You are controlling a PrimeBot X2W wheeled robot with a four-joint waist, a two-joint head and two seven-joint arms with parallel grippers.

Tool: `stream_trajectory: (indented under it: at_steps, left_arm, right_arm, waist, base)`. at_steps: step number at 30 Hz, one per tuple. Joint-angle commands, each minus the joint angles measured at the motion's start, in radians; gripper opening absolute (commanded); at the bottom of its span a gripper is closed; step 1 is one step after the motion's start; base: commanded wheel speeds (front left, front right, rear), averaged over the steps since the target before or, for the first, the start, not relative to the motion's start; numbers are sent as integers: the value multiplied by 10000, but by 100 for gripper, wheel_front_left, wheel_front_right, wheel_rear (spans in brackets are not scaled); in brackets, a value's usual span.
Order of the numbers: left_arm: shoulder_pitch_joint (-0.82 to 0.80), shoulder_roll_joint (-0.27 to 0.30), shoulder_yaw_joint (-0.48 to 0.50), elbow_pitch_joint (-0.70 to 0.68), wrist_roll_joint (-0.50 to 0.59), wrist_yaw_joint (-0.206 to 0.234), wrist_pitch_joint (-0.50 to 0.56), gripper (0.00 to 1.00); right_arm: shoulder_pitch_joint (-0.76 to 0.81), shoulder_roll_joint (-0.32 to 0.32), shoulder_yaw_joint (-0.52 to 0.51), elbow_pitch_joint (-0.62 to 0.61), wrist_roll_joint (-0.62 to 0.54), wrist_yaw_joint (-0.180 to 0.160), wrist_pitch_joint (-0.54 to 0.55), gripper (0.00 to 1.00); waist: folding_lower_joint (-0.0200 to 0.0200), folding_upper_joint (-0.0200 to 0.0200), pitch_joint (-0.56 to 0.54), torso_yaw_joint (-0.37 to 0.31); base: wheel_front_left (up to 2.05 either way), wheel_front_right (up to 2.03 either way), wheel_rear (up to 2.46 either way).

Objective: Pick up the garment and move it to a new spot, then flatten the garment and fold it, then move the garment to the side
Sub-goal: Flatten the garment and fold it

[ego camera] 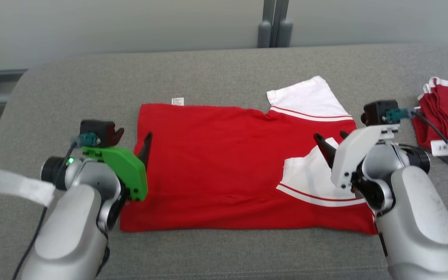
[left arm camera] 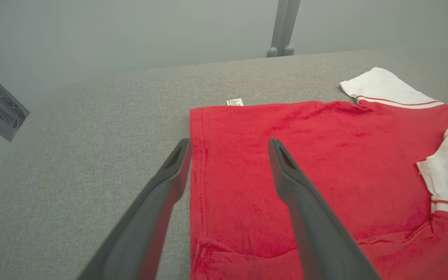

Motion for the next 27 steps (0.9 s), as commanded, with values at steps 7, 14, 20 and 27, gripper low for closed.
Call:
stream_trajectory:
  at_steps: [7,14,20,27]
  left_arm:
    - [-2825,24,-230,1335,298,-159,1247,100]
    - [-4826,147,-506,2608,639,-270,2210,100]
    - [-6062,275,-594,3456,806,-120,2993,100]
    - [-6828,482,-580,4172,831,67,3469,100]
  right_arm:
    - [-2448,-294,376,267,584,-3,2229,100]
    - [-4439,-771,727,1213,1258,-2,3103,100]
    - [-5603,-1268,1055,1699,989,-2,2750,100]
    - [-6319,-1567,1124,1959,1090,-2,2399,100]
  waist:
    - [0,-1,2156,-472]
    - [0,-1,3397,-853]
    - [0,-1,4308,-984]
    - [0,-1,4719,-1012]
  base:
    - [0,0,0]
    - [0,0,0]
    - [0,0,0]
    - [0,0,0]
